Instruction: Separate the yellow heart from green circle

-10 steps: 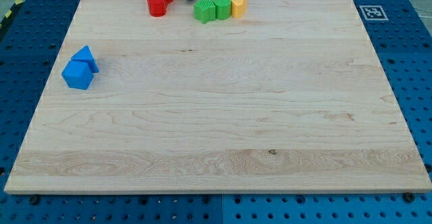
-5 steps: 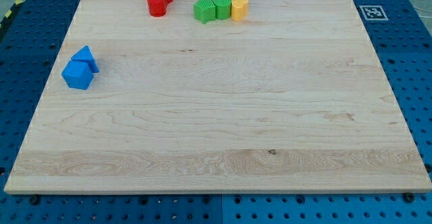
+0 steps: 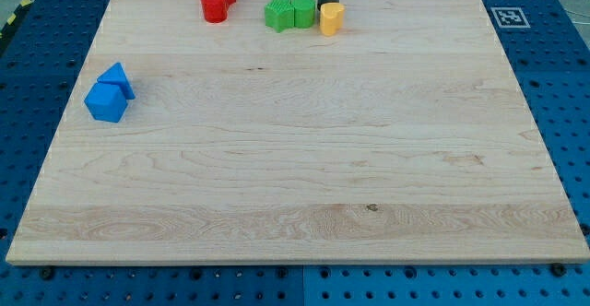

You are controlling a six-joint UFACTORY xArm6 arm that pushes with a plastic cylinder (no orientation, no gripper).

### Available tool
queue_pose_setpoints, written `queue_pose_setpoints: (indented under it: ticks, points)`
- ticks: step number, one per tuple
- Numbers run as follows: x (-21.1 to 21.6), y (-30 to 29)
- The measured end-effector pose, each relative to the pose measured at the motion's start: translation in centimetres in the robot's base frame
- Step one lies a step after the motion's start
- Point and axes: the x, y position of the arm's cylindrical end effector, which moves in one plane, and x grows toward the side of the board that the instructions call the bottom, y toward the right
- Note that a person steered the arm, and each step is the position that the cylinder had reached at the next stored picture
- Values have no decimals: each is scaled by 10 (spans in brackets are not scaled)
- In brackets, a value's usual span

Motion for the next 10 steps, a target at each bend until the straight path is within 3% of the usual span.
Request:
queue_pose_setpoints:
  ticks: [3, 5, 8, 10]
  points:
    - [40, 7]
    - [41, 6]
    - [105, 32]
    - [115, 24]
